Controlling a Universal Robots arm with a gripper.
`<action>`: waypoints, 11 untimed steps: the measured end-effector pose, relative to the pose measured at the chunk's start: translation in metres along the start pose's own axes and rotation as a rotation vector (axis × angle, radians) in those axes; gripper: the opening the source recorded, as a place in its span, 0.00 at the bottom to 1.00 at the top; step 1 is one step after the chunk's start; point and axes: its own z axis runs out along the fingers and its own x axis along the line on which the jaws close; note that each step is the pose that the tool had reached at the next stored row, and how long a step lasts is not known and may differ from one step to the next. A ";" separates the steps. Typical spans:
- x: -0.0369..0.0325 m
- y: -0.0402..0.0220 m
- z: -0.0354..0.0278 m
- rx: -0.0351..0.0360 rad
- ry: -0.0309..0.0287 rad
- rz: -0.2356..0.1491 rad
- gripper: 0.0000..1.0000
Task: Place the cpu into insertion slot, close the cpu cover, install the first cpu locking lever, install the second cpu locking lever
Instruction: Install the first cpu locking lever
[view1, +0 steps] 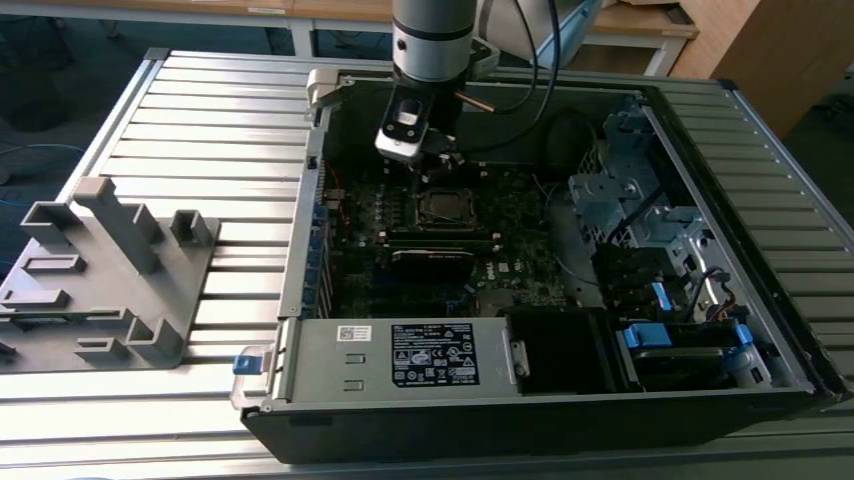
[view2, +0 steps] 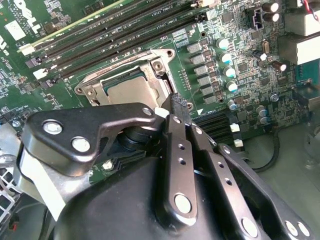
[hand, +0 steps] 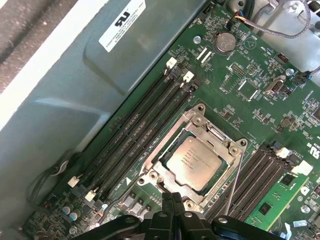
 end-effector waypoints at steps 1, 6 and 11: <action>0.0000 0.0000 0.0000 0.0000 0.0001 -0.006 0.10; 0.0000 0.0000 0.0000 -0.0001 0.0002 -0.011 0.10; 0.0000 0.0000 0.0000 -0.0002 0.0003 -0.019 0.10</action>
